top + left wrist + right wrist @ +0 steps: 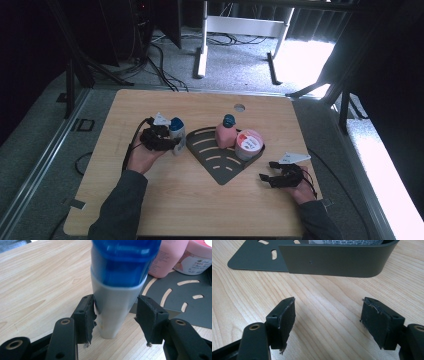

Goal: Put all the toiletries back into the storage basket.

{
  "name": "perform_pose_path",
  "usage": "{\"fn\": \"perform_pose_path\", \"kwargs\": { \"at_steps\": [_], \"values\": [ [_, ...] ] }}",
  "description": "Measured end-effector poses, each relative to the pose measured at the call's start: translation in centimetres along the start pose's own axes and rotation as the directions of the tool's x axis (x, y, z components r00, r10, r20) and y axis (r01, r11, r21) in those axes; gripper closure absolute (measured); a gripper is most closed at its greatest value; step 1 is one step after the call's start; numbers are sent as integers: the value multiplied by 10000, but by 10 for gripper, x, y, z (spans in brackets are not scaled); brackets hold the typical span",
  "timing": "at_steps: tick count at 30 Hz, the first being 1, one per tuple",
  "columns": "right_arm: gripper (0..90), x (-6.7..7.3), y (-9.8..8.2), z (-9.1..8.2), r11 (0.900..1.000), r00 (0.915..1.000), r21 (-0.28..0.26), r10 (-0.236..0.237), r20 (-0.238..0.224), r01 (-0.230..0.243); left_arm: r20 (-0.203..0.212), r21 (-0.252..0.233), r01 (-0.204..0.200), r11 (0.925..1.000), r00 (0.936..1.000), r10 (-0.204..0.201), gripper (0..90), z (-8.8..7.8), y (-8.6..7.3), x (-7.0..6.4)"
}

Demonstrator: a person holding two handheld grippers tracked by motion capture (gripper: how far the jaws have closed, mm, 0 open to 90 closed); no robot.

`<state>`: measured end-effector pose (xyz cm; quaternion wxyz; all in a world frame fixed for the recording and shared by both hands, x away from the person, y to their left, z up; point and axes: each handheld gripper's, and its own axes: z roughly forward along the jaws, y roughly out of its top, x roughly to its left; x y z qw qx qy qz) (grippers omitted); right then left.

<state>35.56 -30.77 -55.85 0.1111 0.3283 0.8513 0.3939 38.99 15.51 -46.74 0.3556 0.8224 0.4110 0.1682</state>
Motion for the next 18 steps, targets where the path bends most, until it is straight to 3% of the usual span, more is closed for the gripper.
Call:
{"fn": "perform_pose_path", "kwargs": {
  "at_steps": [18],
  "values": [
    [272, 0, 0, 0, 10000, 10000, -1, 47, -23, -47, 202, 437, -221, 9988, 9996, 212, 463, -8, 19, 1]
  ]
}}
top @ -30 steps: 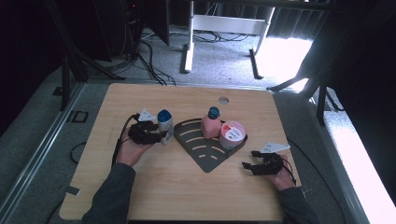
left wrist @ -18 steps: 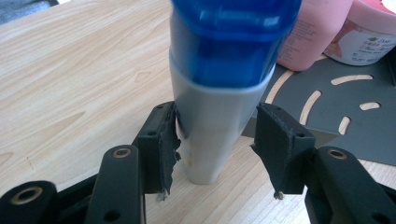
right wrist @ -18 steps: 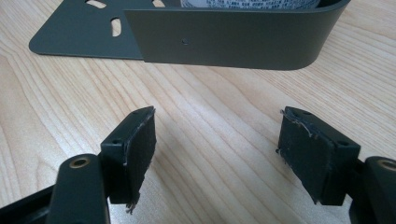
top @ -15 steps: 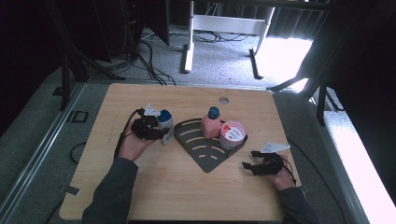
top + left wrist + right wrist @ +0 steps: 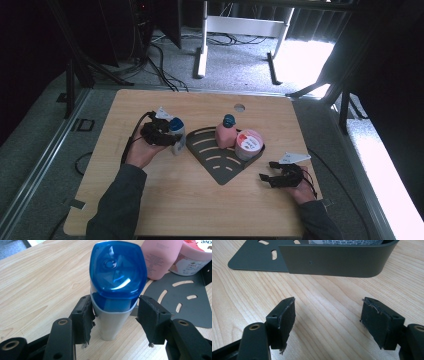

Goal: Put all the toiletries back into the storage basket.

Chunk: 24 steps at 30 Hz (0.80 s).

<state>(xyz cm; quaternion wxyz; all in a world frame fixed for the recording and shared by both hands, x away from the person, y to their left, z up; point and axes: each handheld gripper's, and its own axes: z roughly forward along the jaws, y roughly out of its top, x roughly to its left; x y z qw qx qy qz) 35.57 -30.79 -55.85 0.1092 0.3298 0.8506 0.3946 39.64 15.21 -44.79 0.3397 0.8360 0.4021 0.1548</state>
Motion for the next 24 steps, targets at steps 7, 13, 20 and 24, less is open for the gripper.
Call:
{"fn": "perform_pose_path", "kwargs": {
  "at_steps": [7, 13, 20, 24],
  "values": [
    [272, 0, 0, 0, 10000, 10000, -4, 7, -6, -7, -10, 306, -124, 9995, 9999, 125, 463, -1, 6, 0],
    [272, 0, 0, 0, 10000, 10000, -3, 8, -5, -8, -73, 564, -269, 9980, 9996, 274, 464, 0, 12, 0],
    [272, 0, 0, 0, 10000, 10000, -5, 9, -9, -9, -147, 979, -494, 9940, 9986, 511, 477, 2, 20, 0],
    [272, 0, 0, 0, 10000, 10000, -7, 20, -13, -20, -318, 1274, -582, 9901, 9975, 627, 491, 4, 24, -1]
  ]
}}
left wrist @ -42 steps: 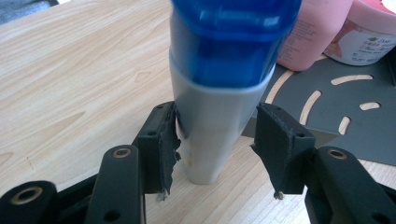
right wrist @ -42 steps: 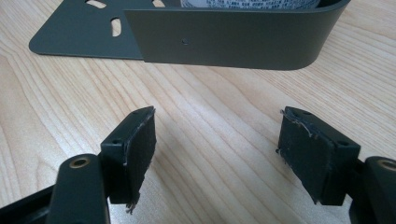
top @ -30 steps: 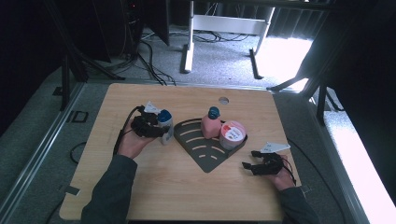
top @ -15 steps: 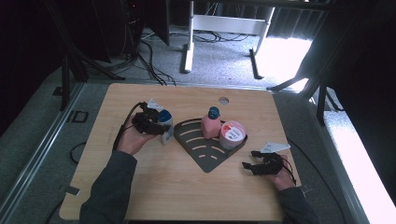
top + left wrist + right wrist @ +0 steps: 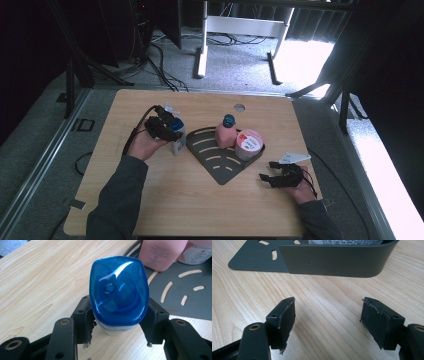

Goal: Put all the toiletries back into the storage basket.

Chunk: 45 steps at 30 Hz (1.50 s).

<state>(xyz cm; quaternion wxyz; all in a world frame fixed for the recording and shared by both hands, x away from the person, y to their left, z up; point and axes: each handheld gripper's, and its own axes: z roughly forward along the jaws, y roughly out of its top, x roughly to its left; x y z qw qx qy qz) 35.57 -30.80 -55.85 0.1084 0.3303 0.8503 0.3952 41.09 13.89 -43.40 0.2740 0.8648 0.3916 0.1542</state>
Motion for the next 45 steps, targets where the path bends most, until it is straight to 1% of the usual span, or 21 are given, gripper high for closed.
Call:
{"fn": "perform_pose_path", "kwargs": {
  "at_steps": [4, 6, 9, 11, 12, 17, 23, 36, 37, 38, 42, 45],
  "values": [
    [272, 0, 0, 0, 10000, 10000, 4, -4, 1, 4, -259, 253, -133, 9996, 9996, 140, 508, 2, 4, -3],
    [272, 0, 0, 0, 10000, 10000, 5, -4, 1, 4, -229, 318, -72, 9995, 9997, 80, 509, 3, 5, -2],
    [272, 0, 0, 0, 10000, 10000, 3, -2, -1, 2, -285, 476, -210, 9986, 9993, 223, 508, 4, 6, -3],
    [272, 0, 0, 0, 10000, 10000, -2, 4, -5, -4, -312, 550, -224, 9982, 9992, 242, 503, 4, 7, -3],
    [272, 0, 0, 0, 10000, 10000, -2, 3, -5, -3, -331, 665, -300, 9973, 9989, 323, 500, 6, 8, -4],
    [272, 0, 0, 0, 10000, 10000, 4, -2, 1, 2, -271, 785, -297, 9965, 9991, 319, 499, 10, 9, -3],
    [272, 0, 0, 0, 10000, 10000, 7, -19, 13, 19, -272, 1101, -253, 9936, 9992, 285, 499, 20, 10, -4],
    [271, 0, 0, 0, 10000, 10000, 8, -20, 11, 20, -184, 1361, -355, 9901, 9991, 384, 505, 23, 11, -3],
    [271, 0, 0, 0, 10000, 10000, 5, -13, 1, 13, -164, 1531, -407, 9874, 9989, 437, 503, 25, 12, -3],
    [271, 0, 0, 0, 10000, 10000, 3, -10, -1, 10, -166, 1600, -450, 9861, 9987, 483, 502, 25, 12, -3],
    [271, 0, 0, 0, 10000, 10000, 4, -12, 1, 12, -212, 1763, -486, 9831, 9984, 532, 498, 28, 13, -4],
    [271, 0, 0, 0, 10000, 10000, 4, -13, 1, 13, -164, 1886, -494, 9808, 9984, 534, 497, 31, 12, -4]
  ]
}}
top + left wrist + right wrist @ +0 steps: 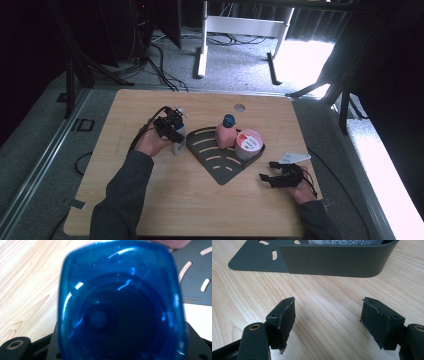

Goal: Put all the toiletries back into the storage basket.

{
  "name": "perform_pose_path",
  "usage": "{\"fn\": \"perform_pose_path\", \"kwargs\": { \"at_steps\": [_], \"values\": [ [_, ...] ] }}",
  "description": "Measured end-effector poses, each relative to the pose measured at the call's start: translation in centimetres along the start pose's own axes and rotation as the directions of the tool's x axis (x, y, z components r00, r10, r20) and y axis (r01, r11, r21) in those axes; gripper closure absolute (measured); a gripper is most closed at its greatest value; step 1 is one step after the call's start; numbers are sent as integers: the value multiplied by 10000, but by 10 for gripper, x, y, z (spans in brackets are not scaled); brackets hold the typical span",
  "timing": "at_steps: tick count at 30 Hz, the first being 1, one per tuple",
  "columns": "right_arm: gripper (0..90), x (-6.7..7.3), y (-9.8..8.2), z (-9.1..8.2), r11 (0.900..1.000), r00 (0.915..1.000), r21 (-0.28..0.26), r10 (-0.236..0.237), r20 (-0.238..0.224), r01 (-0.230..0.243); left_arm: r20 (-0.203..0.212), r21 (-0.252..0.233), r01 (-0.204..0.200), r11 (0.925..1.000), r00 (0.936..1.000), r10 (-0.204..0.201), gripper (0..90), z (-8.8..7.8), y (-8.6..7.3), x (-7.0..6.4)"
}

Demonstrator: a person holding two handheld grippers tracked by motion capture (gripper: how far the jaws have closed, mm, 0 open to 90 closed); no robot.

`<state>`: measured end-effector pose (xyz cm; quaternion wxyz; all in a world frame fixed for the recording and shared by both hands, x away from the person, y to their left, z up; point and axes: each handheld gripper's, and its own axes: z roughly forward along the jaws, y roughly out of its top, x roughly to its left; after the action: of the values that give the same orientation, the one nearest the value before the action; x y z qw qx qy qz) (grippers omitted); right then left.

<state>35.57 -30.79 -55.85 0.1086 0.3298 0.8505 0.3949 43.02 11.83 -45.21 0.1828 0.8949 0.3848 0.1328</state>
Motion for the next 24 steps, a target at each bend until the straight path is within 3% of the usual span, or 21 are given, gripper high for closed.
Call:
{"fn": "perform_pose_path", "kwargs": {
  "at_steps": [4, 18, 24],
  "values": [
    [271, 0, 0, 0, 10000, 10000, 0, -2, -2, 2, -25, 280, -140, 9995, 9999, 141, 493, 5, 0, -1],
    [270, 0, 0, 0, 10000, 10000, 0, 4, -9, -4, 81, 398, -145, 9991, 9999, 142, 507, 5, 0, -1],
    [270, 0, 0, 0, 10000, 10000, -1, 4, -8, -4, 318, 512, -214, 9985, 9993, 198, 534, 3, -1, -2]
  ]
}}
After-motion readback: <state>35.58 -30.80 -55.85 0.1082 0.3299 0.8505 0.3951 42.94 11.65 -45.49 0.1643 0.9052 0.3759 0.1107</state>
